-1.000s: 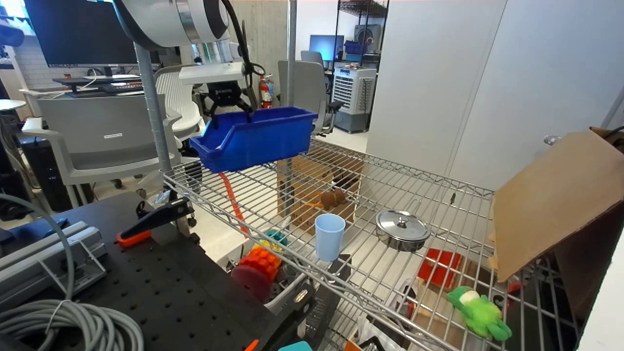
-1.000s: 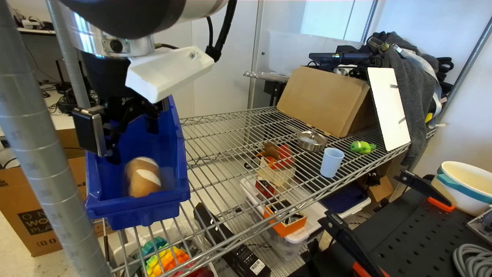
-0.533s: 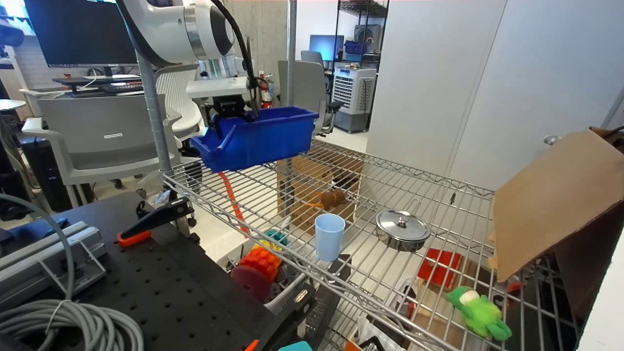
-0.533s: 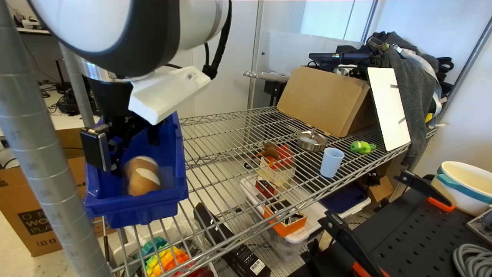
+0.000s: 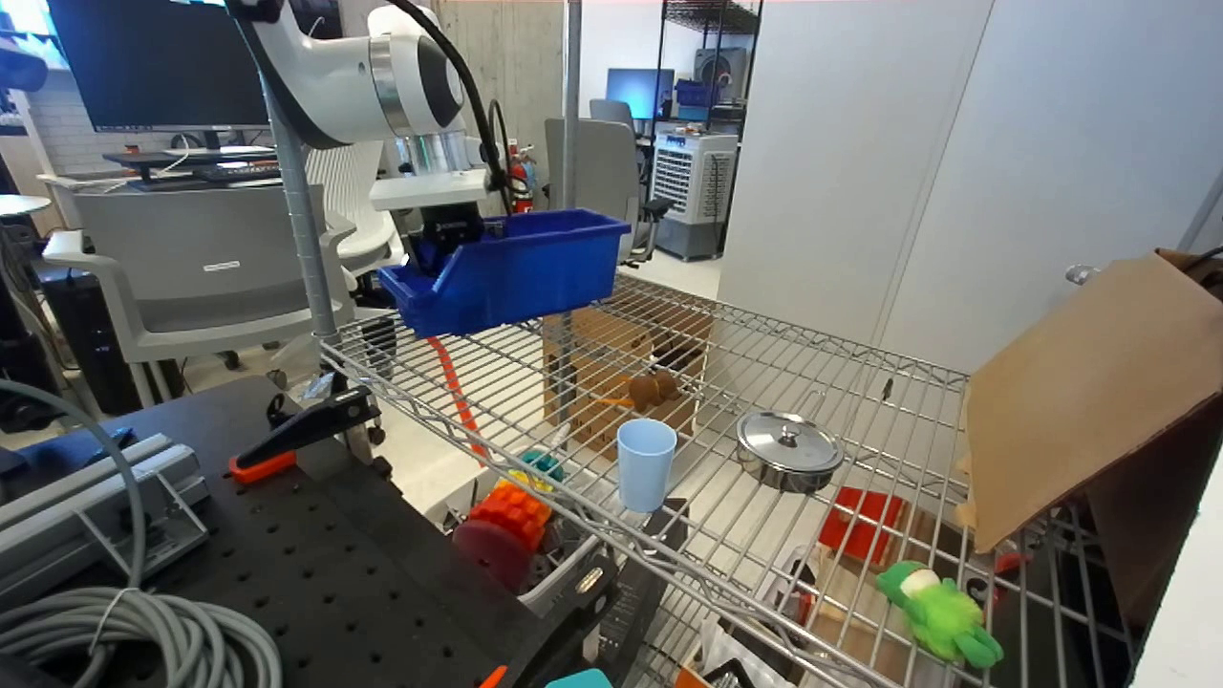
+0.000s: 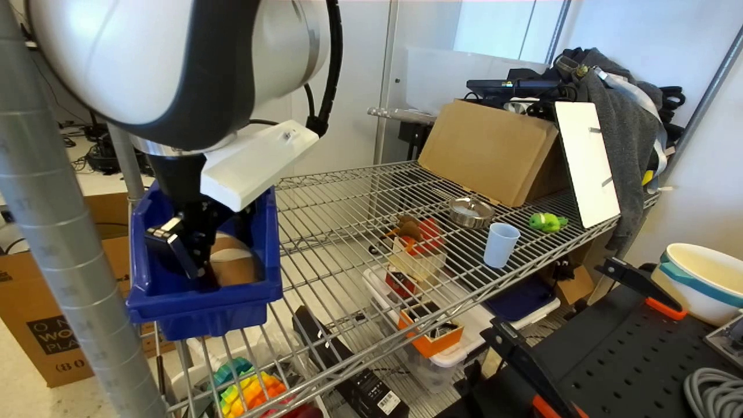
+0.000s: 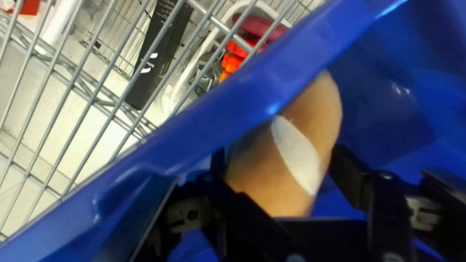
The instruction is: Remove the bread from the blue object
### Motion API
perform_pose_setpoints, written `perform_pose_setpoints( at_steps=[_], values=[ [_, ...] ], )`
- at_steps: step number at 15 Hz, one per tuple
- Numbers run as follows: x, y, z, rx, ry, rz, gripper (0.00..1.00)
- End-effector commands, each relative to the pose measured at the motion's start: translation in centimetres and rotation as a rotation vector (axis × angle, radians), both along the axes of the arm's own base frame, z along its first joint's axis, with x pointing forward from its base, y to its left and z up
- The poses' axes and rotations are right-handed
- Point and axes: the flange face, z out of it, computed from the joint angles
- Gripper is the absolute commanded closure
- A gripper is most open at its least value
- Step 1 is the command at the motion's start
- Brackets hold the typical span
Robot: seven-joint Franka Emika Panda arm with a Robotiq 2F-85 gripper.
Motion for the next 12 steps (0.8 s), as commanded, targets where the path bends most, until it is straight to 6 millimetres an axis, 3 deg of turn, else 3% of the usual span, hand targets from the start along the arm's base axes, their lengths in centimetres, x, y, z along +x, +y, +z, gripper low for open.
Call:
perform_pose_setpoints(
  at_steps=[1,4,7,12],
  values=[
    [0.4,0.7,0.0,-0.042,0.026,-0.022,0.57],
    [0.7,1.2,0.7,-0.046,0.011,-0.004,0.78],
    [1.5,1.5,2.7,-0.007,-0.018,-0.011,0.98],
    [2.4,1.3,6.9,0.074,-0.069,-0.09,0.97]
  ],
)
